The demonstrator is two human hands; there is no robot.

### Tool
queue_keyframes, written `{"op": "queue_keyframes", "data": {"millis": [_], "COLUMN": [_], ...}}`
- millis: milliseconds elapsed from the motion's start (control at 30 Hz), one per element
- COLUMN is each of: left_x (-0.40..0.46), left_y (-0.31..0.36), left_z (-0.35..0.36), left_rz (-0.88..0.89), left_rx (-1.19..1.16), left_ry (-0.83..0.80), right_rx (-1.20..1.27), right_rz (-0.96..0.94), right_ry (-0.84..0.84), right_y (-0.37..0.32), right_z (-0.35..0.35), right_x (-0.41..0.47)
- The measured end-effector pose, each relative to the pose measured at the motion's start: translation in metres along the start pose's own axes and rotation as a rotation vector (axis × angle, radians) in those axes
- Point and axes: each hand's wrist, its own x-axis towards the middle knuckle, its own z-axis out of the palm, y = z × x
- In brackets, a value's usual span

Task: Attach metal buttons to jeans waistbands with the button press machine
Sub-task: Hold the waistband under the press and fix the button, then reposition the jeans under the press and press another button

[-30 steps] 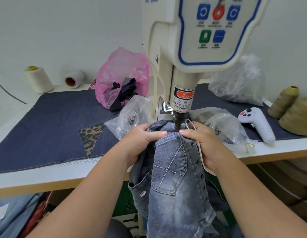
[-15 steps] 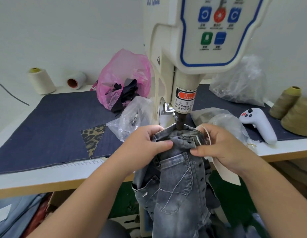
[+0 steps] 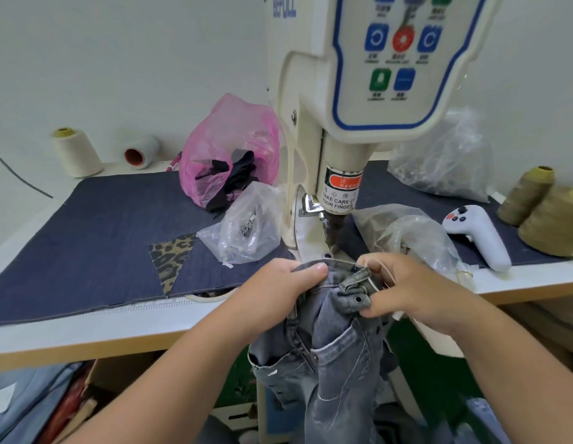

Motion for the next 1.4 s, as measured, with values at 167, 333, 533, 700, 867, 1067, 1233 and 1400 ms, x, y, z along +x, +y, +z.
{"op": "queue_keyframes", "data": {"millis": [167,333,533,700,867,1067,1233,1400], "left_x": [-0.033,-0.064,-0.085,-0.084,-0.086,-0.083,-0.090,-0.089], "left_y": [0.009,0.030,0.022,0.018,0.016,0.023,0.029,0.025], "left_z": [0.008,0.004,0.034,0.025,0.018,0.008,0.017,0.027], "left_rz": [0.247,0.547,0.610,0.709,0.507,0.429,0.763,1.069], "left_rx": [0.127,0.523,0.997,1.041,0.997,0.631,0.857,0.941], "left_ry": [-0.003,-0.176,0.217,0.526,0.465,0.205,0.367,0.582], "right_rx": [0.108,-0.513,-0.910,-1.008,-1.015,-0.981,-0.667,-0.189], "right_rz": [0.006,-0.387,-0.803,-0.912,-0.966,-0.902,-0.609,0.029], "right_ry": [-0.213,0.307,0.714,0.840,0.877,0.817,0.439,0.103], "right_y": [-0.003,-0.011,-0.008,-0.006,-0.008,-0.008,-0.019,-0.028], "right_z": [0.006,0.014,0.016,0.028,0.036,0.038,0.032,0.049], "right_x": [-0.034,-0.059,-0.066,-0.068,-0.062,-0.064,-0.076,-0.062]}}
